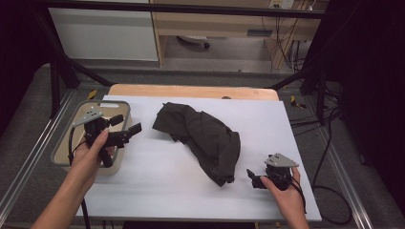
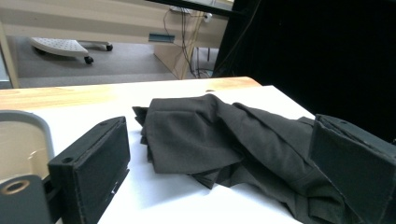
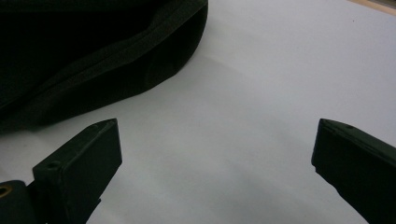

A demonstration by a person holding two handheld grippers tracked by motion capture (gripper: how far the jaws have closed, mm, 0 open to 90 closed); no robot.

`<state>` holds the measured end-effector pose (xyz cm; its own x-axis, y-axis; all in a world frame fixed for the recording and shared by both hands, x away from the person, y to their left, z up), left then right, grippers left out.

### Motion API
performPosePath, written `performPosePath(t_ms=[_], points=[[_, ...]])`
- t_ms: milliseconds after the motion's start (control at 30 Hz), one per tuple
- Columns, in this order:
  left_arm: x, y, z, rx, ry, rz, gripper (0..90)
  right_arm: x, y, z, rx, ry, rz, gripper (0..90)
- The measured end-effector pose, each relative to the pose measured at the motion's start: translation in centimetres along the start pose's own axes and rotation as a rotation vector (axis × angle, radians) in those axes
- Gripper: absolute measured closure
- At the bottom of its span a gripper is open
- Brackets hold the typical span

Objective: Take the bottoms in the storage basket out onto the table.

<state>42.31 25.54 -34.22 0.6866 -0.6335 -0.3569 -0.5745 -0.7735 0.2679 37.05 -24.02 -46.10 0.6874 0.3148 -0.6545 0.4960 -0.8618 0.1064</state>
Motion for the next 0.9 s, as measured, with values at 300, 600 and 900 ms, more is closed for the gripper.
performPosePath(t_ms=[300, 600, 900], points=[[-1.4, -0.7, 1.4, -0.039, 0.011, -0.014, 5.5, 0.0, 0.1, 0.0, -0.001, -0.002, 0.004, 2.3], [-2.6, -1.6, 2.7, -0.059, 0.015, -0.029, 5.5, 0.0, 0.1, 0.1, -0.002, -0.001, 0.006, 2.3], [-3.4, -2.2, 4.1, -0.062, 0.004, -0.049, 5.7, -0.1, 0.1, 0.1, -0.001, -0.001, 0.006, 2.3]])
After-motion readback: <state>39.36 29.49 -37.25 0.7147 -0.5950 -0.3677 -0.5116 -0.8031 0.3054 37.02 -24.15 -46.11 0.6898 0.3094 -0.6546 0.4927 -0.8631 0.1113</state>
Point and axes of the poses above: each handheld gripper's, and its own axes: x roughly forward along the jaws, z roughly out of its underside, y roughly to its right, the point moved 3 cm from there along x, roughly forward along the jaws, and after that the axes turned 6 degrees about -y, right-handed, at the moved point
